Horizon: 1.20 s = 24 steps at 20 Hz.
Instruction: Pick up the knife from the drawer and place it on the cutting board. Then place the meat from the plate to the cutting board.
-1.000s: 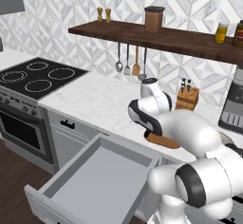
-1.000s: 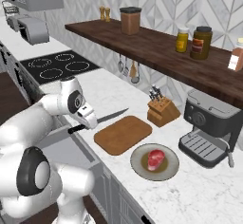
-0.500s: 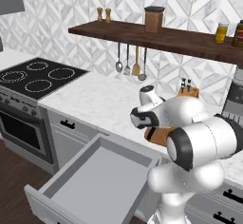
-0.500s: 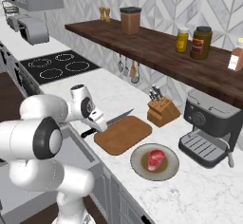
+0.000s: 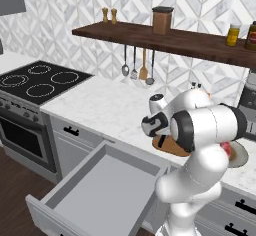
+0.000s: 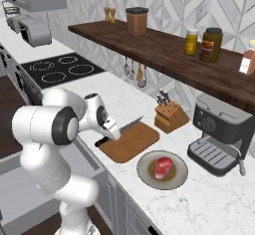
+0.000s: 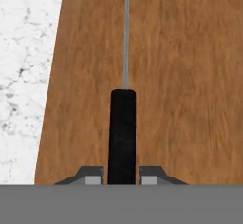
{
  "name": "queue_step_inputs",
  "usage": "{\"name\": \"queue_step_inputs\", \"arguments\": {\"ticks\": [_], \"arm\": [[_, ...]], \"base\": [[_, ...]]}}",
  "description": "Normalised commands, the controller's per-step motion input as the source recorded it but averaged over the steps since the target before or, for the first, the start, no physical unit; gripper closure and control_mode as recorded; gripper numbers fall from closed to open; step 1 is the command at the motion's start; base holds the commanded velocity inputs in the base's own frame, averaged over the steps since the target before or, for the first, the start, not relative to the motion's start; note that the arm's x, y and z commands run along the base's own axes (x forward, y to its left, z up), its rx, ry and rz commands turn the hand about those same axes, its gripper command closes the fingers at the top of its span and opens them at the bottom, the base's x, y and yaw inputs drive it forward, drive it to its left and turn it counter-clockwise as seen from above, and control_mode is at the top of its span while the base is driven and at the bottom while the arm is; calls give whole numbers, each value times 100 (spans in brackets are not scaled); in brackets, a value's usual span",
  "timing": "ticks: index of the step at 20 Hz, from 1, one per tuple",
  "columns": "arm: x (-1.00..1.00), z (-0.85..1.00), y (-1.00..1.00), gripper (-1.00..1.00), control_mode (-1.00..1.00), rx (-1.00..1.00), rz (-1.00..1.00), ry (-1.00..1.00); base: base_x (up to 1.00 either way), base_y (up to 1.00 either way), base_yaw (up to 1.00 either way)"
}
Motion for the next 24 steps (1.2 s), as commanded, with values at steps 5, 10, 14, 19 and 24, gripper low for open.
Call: {"name": "queue_step_inputs", "arguments": {"ticks": [5,10,14,19,24], "arm": [[38,-37,-15,100,-100,-2,0,0],[15,-40,-6,100,-100,-4,0,0],[5,-27,-17,100,-100,-1,0,0],[-5,-13,-16,-100,-100,0,0,0],[-14,0,-18,-100,-100,0,0,0]], "base": [[0,0,0],[0,0,0],[0,0,0],[0,0,0],[0,0,0]]}}
